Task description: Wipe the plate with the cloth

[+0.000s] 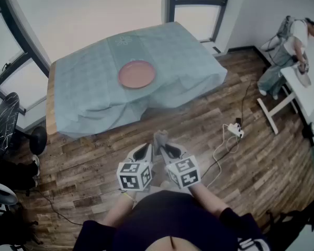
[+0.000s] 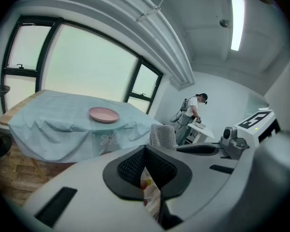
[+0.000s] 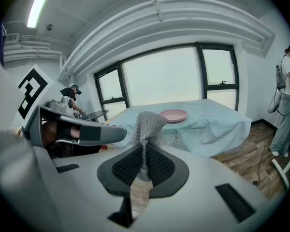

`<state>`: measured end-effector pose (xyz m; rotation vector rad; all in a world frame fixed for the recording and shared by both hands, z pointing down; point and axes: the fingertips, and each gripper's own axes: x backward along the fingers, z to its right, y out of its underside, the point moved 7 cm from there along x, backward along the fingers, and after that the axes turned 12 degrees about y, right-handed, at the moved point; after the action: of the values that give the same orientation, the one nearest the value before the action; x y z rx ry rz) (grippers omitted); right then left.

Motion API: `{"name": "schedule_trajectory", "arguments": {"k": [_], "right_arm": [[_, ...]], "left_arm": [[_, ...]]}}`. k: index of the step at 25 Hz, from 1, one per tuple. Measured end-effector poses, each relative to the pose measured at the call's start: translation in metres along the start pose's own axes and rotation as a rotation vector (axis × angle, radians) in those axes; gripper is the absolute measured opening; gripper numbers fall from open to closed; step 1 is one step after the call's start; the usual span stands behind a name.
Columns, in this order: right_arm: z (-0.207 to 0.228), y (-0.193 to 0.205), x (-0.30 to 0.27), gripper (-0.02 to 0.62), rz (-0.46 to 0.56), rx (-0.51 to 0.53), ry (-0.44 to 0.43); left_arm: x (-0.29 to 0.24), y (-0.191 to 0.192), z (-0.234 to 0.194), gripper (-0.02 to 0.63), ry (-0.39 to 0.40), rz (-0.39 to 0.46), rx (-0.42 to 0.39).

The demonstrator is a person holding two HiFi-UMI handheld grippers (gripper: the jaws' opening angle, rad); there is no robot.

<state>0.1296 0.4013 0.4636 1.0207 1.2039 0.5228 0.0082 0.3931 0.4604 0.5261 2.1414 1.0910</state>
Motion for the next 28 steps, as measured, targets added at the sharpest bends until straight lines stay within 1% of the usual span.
{"name": "schedule_trajectory", "arguments": {"k": [5,10,14,17,22,28], "right_arm": [[0.0,-0.003,0.004,0.032,0.011,-0.018,-0.007],[0.0,-0.009,0.002,0.031,0.009,-0.001,-0.021],[0.005,-0.009,0.0,0.032,0.024,-0.03,-0.039],[0.011,-0.008,-0.002,0.032,0.013,-0.055,-0.041],[0.013,-0.007,-0.004,0.032,-0.011,-0.054,-0.058],[0.015,-0.014,-0.011,0.032,-0.013,-0.046,-0.083]], "left_arm": [[0.005,0.0,0.002,0.014,-0.032,0.012,0.003],[0.009,-0.005,-0.005,0.014,-0.056,0.031,0.008],[0.004,-0.004,-0.008,0.014,-0.069,0.04,0.02],[-0.002,-0.003,-0.009,0.014,-0.078,0.035,0.029],[-0.008,-0.001,-0.009,0.014,-0.086,0.028,0.052],[-0.013,-0.005,-0.01,0.014,-0.09,0.032,0.065]]}}
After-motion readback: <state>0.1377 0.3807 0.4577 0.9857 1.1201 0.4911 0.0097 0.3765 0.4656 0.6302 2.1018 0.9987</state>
